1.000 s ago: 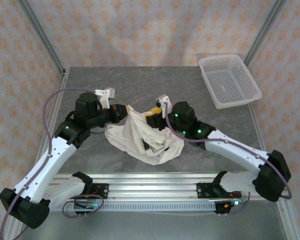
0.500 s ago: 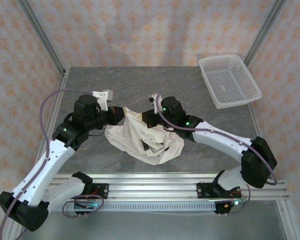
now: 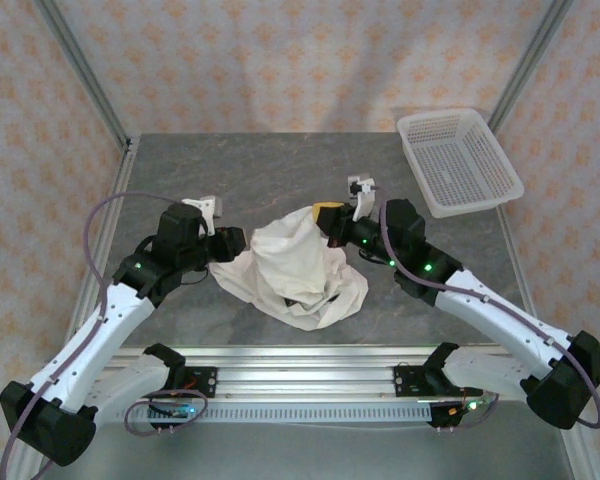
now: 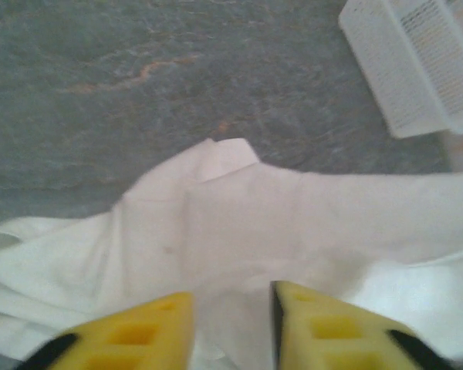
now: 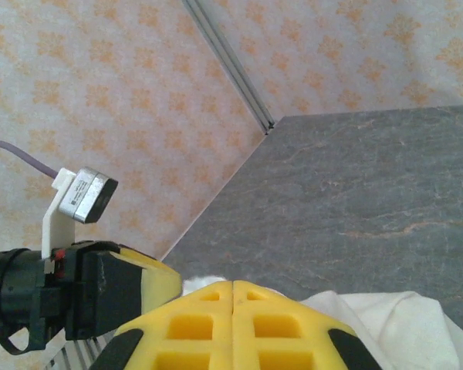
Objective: Fold the inside-out t-shirt
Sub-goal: Turn the T-shirt inside out at the center of the table.
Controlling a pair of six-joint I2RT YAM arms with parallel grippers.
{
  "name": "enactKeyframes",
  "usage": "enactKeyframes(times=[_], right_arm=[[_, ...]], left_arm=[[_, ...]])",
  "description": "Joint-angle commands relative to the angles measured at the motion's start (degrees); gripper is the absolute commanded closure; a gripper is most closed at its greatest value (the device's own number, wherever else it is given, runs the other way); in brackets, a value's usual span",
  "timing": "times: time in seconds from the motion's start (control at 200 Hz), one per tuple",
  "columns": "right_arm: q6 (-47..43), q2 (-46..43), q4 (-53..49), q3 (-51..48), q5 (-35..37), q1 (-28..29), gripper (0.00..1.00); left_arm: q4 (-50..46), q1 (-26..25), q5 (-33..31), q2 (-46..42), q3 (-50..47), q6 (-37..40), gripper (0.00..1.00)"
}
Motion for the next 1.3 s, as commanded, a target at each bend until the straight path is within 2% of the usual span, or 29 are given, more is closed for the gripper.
enactKeyframes(times=[0.0, 0.065, 0.15, 0.195, 0.285, 0.415, 0.465, 0.555, 0.636, 0.781, 0.866, 0.906, 0.946, 1.091, 1.156, 1.291], right_arm=[[0.09, -0.71, 1.49, -0.58, -2.41, -0.24, 1.0], [-0.53, -0.29, 0.35, 0.08, -3.93, -0.23, 1.0], [-1.29, 0.04, 0.19, 0.5, -6.04, -0.22, 1.0], [-1.77, 0.25, 0.35, 0.7, -7.4, -0.22, 1.0], [-2.77, 0.48, 0.23, 1.37, -10.24, -0.23, 1.0], [-3.61, 0.44, 0.09, 2.28, -15.07, -0.22, 1.0], [-3.57, 0.36, -0.05, 2.52, -15.69, -0.22, 1.0], [-3.96, 0.08, -0.92, 2.98, -15.68, -0.27, 1.0], [-4.43, 0.09, -1.71, 3.52, -16.26, -0.22, 1.0], [-4.62, 0.16, -1.97, 4.02, -17.48, -0.22, 1.0], [-4.63, 0.17, -2.16, 4.45, -19.16, -0.22, 1.0], [-4.73, 0.13, -2.18, 4.64, -19.83, -0.22, 1.0], [-4.9, 0.01, -2.4, 4.76, -19.94, -0.22, 1.0], [-6.22, -1.33, -4.43, 4.06, -14.72, -0.23, 1.0], [-6.84, -2.5, -4.74, 2.4, -11.96, -0.22, 1.0], [-8.16, -6.33, -4.4, -4.27, -7.06, -0.23, 1.0]], left_arm=[[-2.1, -0.21, -4.98, -0.72, 0.3, 3.09, 0.55], [-0.12, -0.42, -2.36, -2.51, 0.85, 5.54, 0.5], [4.72, -2.13, 7.0, -3.62, 1.7, 10.07, 0.44], [5.99, -4.43, 9.45, -3.33, 2.64, 12.57, 0.4], [4.96, -8.69, 6.96, -0.72, 5.42, 17.26, 0.36], [1.48, -9.22, -0.04, 6.69, 9.36, 20.08, 0.35], [1.13, -9.24, 1.84, 9.13, 10.06, 22.02, 0.34], [3.39, -9.22, 10.99, 11.59, 8.44, 26.36, 0.32], [6.37, -9.26, 13.17, 12.45, 6.38, 25.89, 0.3], [10.01, -9.26, 12.18, 12.51, 3.39, 25.13, 0.26], [8.65, -9.26, 6.34, 14.49, 4.35, 24.08, 0.26], [7.51, -9.22, 3.36, 15.91, 5.38, 23.45, 0.3], [6.25, -9.24, 1.11, 17.44, 6.51, 22.76, 0.39], [5.87, -9.23, -3.23, 18.22, 7.69, 18.99, 0.86], [6.23, -9.27, -3.85, 15.95, 7.26, 17.55, 1.0], [4.81, -9.16, -3.13, 8.97, 7.68, 15.5, 1.0]])
